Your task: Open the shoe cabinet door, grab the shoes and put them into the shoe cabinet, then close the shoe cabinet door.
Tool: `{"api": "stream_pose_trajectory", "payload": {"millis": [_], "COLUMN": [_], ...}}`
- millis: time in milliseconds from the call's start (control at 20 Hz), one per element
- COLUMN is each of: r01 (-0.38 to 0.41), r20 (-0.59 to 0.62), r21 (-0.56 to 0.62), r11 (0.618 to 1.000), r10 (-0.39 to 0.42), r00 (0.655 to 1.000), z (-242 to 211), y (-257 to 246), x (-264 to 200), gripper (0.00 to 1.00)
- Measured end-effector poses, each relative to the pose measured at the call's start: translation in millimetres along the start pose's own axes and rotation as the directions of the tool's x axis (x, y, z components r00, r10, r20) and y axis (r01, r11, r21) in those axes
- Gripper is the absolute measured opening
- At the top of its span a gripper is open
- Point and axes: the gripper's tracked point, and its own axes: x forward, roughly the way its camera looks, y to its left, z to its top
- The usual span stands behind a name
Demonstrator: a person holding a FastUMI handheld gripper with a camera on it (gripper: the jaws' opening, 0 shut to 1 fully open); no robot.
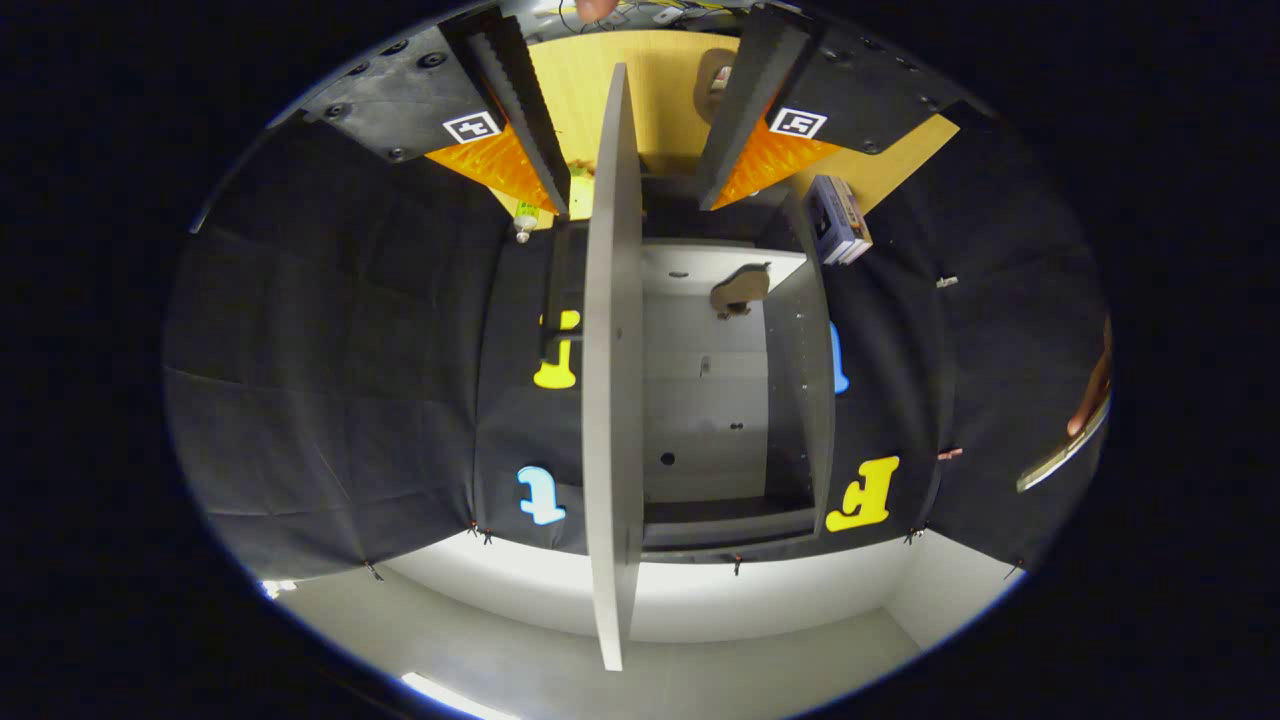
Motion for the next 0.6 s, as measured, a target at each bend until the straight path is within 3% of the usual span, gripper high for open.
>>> {"api": "stream_pose_trajectory", "payload": {"millis": [250,600], "r01": [-0.129,-0.153], "r20": [-0.212,-0.43], "r21": [0.077,0.136], "r11": [0.989,0.979], "r10": [0.142,0.198], "r00": [0.967,0.881], "z": [-80.6,-199.3], "y": [78.0,125.2], "x": [11.3,58.5], "gripper": [0.94,0.98]}}
